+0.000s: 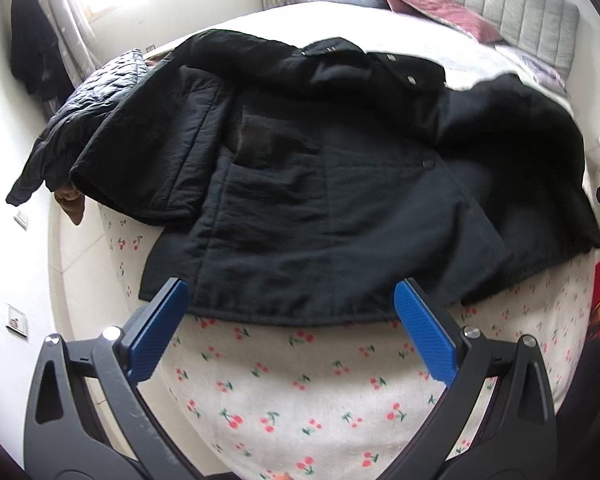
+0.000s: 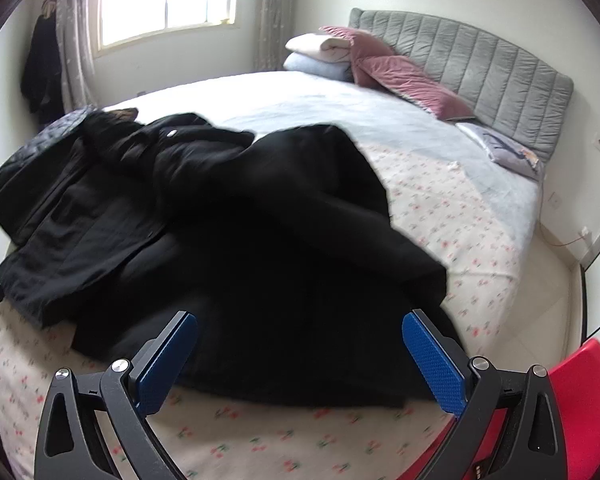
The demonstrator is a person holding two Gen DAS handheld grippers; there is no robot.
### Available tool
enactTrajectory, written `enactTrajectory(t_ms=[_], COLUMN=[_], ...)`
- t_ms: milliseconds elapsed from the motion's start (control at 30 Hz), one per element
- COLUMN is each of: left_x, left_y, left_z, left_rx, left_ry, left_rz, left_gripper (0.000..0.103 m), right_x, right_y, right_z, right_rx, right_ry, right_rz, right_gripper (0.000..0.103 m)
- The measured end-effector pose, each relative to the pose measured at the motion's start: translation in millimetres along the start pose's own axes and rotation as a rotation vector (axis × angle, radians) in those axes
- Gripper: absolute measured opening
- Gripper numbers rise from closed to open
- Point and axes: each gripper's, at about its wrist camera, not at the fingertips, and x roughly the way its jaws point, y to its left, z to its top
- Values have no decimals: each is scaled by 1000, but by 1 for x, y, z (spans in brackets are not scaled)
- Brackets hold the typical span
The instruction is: Fold large clothes
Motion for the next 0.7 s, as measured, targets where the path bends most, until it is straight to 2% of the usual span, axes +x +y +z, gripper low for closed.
enactTrajectory(t_ms=[233,400,567,633,700], left_x=[5,11,26,46,67], left_y=[2,-2,-4,-2,1], left_z=[26,60,133,169,197], left_rx=[23,52,158,218,277], left_ry=[-35,-57,-90,-73,-59], left_rz=[-2,0,12,39,73], left_gripper=[102,102,102,102,102], right_x=[-5,-8,23,47,81], right_y=[-5,11,37,43,45], right_z=[49,104,160,177,192], right_rx=[-55,-74,-72,-74,-103], right_ry=[-56,-67,62,146,245], right_rz=[124,283,401,403,351], right_gripper=[103,103,103,103,103])
